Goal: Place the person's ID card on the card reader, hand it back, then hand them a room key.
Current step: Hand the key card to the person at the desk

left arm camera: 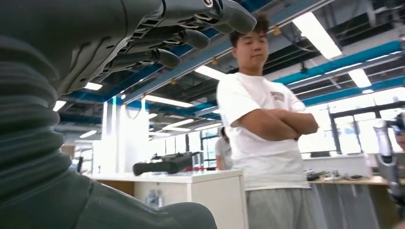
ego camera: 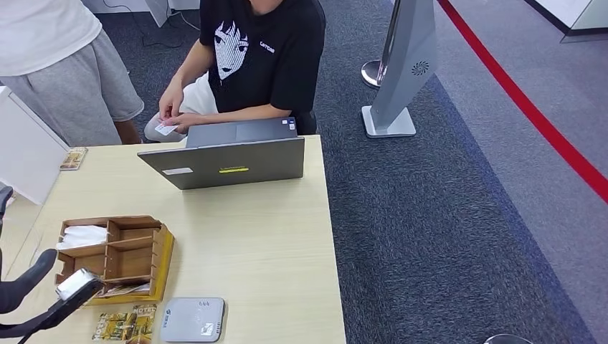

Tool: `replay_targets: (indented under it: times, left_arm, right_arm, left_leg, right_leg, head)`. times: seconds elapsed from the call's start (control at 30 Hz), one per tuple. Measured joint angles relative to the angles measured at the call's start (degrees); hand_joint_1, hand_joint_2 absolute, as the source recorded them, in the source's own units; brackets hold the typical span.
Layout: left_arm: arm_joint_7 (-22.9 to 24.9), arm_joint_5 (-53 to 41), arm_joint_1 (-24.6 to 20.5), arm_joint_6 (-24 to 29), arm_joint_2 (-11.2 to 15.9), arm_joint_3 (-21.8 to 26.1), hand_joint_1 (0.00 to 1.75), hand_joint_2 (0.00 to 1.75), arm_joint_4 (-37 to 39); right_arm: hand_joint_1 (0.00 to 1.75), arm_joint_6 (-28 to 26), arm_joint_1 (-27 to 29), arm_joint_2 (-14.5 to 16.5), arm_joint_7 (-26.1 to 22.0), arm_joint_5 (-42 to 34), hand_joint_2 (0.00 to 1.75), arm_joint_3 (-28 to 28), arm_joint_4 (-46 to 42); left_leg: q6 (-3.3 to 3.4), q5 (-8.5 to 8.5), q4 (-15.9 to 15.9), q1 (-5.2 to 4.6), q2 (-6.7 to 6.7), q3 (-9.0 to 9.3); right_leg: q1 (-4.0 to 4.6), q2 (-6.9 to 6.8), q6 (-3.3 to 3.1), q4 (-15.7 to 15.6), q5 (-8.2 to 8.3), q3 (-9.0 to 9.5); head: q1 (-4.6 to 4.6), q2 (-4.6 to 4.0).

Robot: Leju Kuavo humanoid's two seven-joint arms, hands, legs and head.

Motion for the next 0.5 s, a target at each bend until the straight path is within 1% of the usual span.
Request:
replay_targets:
  times: [0.07,0.17,0.33,0.5]
  left_arm:
    - [-1.3,-1.1,1.2,-0.3,0.5,-0.8,0.00,1.75,0.0]
    - [-2.0,-3.0,3.5,-0.7,2.2,-3.6,0.00,1.75,0.0]
    - [-0.6,-3.8,6.5,-0.5,5.4,-9.0,0.00,1.75,0.6]
    - [1.7,-1.8,8.1,-0.4,6.9,-11.3,0.00,1.75,1.7]
  right_arm:
    - [0.00,0.2,-0.1,0.0,-0.2,0.2,1.75,-0.3,0.0]
    - [0.00,1.1,-0.4,0.0,-0.4,0.4,1.75,-1.1,0.0]
    - [0.00,2.0,-1.0,0.0,-0.4,0.5,1.75,-2.3,0.1]
    - [0.00,2.2,-1.4,0.0,-0.5,1.1,1.75,-3.0,0.3]
  left_leg:
    - [-0.01,-0.01,0.0,0.00,0.00,-0.01]
    - [-0.02,-0.02,0.0,0.00,0.00,-0.02]
    - [-0.02,-0.02,0.0,0.00,0.00,-0.02]
    - [-0.02,-0.02,0.0,0.00,0.00,-0.01]
  right_leg:
    - [0.00,0.00,0.00,0.0,0.00,-0.01]
    - [0.00,0.00,0.00,0.0,-0.01,-0.03]
    - [0.00,0.00,0.00,0.0,-0.01,-0.03]
    - [0.00,0.00,0.00,0.0,-0.01,-0.02]
  head:
    - [-0.01,0.00]
    - [-0.01,0.00]
    - [-0.01,0.00]
    - [0.00,0.00]
